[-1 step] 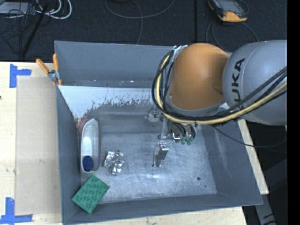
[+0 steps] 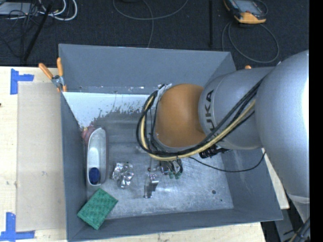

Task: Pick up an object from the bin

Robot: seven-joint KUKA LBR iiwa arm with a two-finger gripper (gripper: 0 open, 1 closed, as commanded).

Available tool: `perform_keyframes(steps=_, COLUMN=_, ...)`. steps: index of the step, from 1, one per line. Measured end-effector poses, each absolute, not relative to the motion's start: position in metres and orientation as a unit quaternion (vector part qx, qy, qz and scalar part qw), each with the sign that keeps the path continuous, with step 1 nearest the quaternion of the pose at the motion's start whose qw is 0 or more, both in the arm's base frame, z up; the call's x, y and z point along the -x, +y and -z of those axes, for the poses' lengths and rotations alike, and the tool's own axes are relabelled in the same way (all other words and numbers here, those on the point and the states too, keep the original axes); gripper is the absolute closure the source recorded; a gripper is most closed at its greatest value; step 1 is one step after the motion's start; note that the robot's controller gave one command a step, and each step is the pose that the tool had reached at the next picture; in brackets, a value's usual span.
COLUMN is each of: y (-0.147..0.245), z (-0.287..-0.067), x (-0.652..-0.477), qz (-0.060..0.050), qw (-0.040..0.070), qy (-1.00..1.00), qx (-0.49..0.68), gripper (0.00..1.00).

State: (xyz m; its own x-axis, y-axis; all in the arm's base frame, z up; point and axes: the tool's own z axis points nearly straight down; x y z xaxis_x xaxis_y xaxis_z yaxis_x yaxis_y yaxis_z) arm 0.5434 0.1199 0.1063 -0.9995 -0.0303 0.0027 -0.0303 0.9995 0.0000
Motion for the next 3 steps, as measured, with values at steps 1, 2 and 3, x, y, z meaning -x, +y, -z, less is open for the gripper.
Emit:
perform_keyframes(steps=1, y=0.167, z=-0.07, x=-0.544, qz=0.0, qw=-0.002, qy=-0.999, qx=-0.043, gripper=0.0)
perform_keyframes(steps=2, y=0.167, z=-0.075, x=-0.546, qz=0.002, qw=-0.004, qy=-0.999, qx=-0.041, gripper=1.0)
perform_keyframes(steps=3, y=0.16, z=-0.277, x=-0.545, qz=0.001, qw=-0.005, qy=-0.998, qx=-0.067, gripper=1.0)
